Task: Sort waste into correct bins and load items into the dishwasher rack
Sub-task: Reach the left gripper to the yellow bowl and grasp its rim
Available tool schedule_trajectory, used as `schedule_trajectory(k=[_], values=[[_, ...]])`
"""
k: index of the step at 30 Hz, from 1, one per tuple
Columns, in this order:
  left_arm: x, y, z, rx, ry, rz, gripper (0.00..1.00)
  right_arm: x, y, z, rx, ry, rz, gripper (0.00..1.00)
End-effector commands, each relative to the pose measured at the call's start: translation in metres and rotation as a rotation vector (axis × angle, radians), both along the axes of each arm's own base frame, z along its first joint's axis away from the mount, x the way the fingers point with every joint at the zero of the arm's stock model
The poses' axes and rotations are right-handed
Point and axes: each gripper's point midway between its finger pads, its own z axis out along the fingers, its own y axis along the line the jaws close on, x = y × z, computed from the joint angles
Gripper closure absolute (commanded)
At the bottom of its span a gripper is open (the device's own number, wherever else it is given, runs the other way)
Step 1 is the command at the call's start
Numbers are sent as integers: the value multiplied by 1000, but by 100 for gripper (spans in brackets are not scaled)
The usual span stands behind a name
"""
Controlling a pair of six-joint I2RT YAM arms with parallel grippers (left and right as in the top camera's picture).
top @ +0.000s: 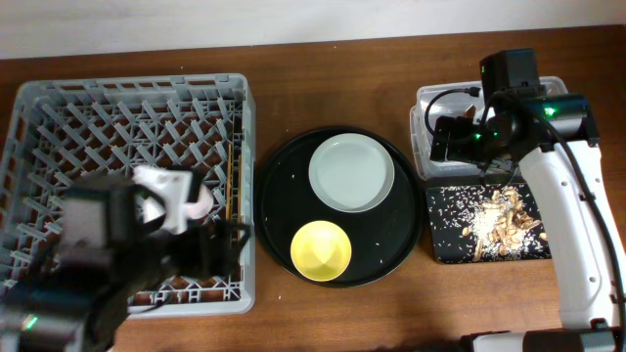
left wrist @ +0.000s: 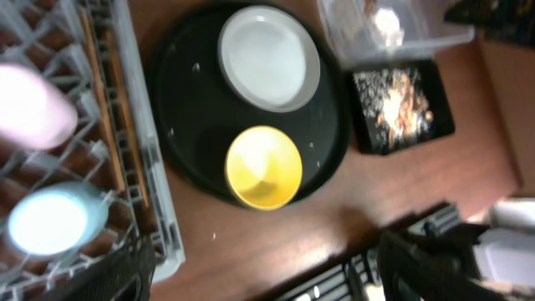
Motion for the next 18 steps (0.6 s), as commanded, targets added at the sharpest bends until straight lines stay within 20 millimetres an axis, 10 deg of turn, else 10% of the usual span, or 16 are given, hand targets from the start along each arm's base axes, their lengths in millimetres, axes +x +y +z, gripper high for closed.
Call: schedule_trajectory(k=[1, 6, 10, 18], values=[[17, -51, -37, 72, 136, -82, 16, 2, -3, 1, -8, -4, -14, 1], [6, -170, -121, 221, 263, -374, 29, 2, -3, 1, -8, -4, -14, 1], [-5, -214, -178, 282, 355, -433, 54, 2, -3, 1, -8, -4, -14, 1], [2, -204, -244, 514, 395, -325, 68, 2, -3, 1, -8, -4, -14, 1]])
